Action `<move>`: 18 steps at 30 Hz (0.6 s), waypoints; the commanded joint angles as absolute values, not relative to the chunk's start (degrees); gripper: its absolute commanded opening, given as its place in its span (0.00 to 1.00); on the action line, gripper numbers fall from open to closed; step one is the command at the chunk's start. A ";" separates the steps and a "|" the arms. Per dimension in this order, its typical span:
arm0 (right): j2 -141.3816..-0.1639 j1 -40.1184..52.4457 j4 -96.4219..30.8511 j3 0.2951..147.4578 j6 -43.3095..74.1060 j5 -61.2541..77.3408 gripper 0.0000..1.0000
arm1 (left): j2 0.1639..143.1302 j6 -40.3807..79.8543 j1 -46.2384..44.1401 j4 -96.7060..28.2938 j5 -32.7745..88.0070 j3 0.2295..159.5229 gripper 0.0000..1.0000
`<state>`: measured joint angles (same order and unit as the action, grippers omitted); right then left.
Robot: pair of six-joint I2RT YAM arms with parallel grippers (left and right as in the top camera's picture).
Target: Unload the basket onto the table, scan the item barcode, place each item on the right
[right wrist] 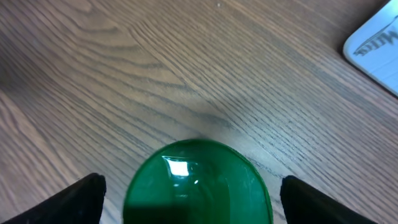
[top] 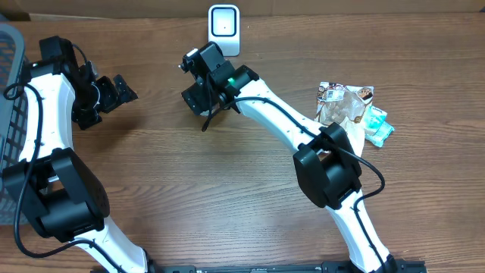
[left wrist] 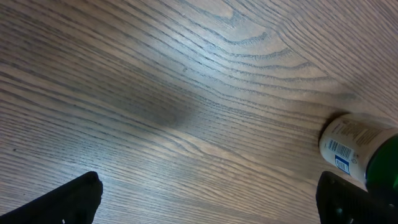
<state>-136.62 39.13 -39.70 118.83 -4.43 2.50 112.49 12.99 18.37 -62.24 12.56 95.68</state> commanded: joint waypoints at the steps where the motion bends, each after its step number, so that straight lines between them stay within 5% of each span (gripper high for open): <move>1: -137.32 39.13 -38.54 119.98 -4.34 1.54 0.81 | 111.26 12.21 18.37 -62.30 11.60 96.75 1.00; 18: -139.63 38.94 -37.30 120.09 -4.34 0.54 0.71 | 111.26 12.21 18.37 -62.30 11.60 96.75 1.00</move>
